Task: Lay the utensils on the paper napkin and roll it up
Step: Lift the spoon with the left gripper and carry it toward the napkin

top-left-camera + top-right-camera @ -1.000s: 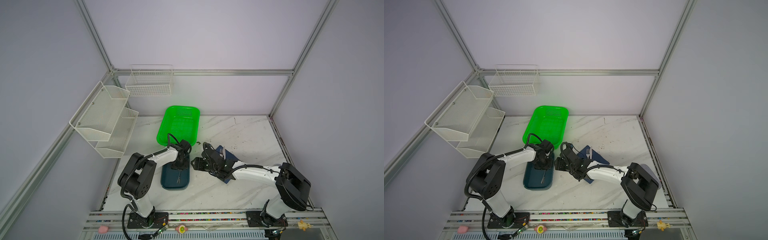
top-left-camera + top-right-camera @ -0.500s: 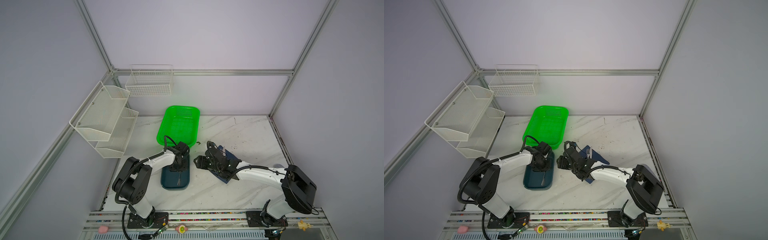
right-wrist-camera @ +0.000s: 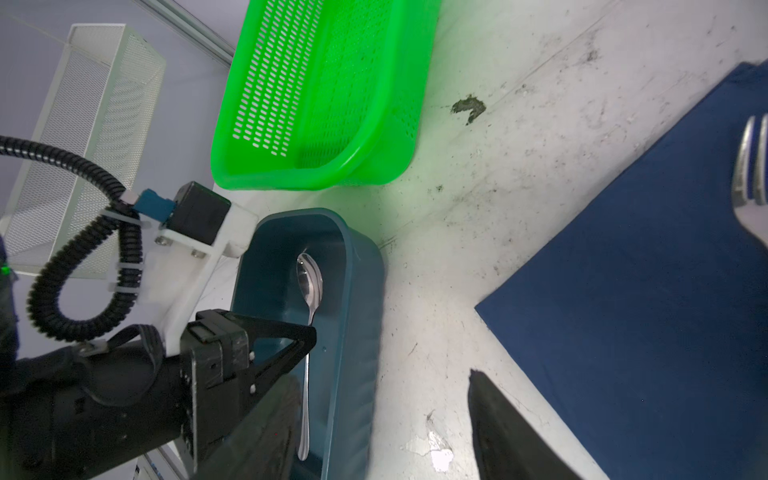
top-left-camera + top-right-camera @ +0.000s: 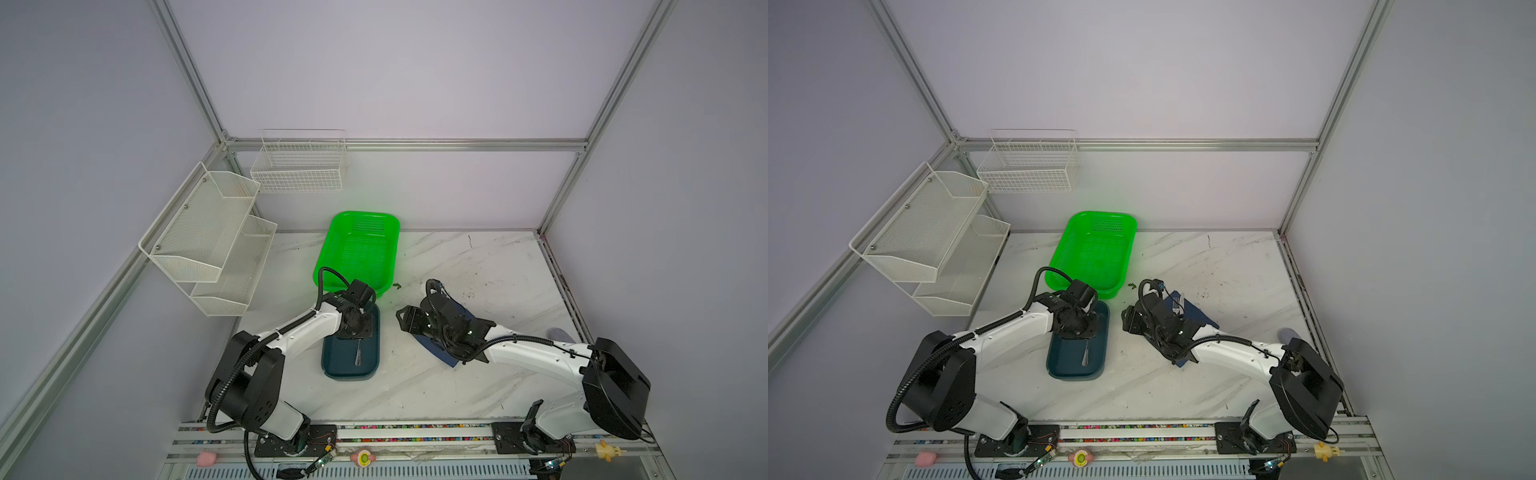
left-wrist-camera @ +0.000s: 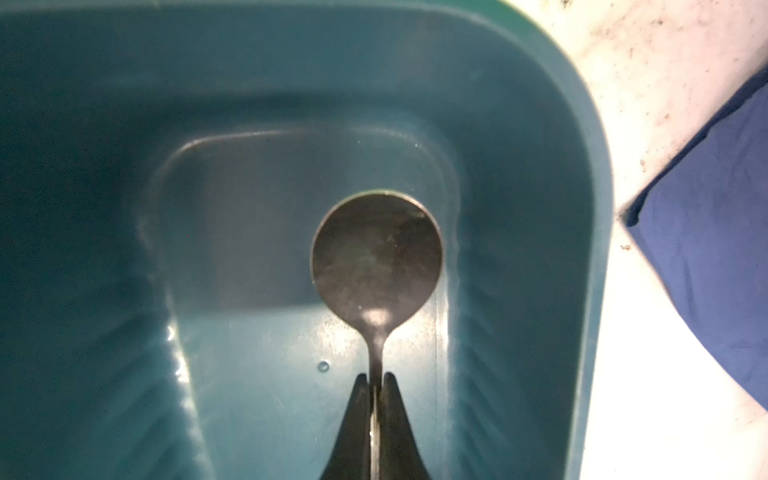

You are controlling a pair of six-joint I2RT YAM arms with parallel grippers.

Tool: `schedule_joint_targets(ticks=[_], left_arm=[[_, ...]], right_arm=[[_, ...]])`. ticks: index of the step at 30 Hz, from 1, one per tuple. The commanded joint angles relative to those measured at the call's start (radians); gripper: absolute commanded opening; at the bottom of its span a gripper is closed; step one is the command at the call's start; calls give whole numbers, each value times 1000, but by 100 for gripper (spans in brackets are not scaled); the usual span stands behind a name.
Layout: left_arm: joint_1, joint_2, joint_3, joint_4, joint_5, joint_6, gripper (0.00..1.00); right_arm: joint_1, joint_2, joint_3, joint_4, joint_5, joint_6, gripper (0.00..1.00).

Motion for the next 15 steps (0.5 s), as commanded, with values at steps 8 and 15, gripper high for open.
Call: schedule_joint_targets(ticks=[8, 15], left_arm=[[2, -94, 55, -90, 23, -13, 0], [0, -152, 118, -103, 110, 11, 0]], right_arm=[[-31, 3, -8, -24, -24, 44, 67], [-52, -18, -2, -67, -14, 44, 67]])
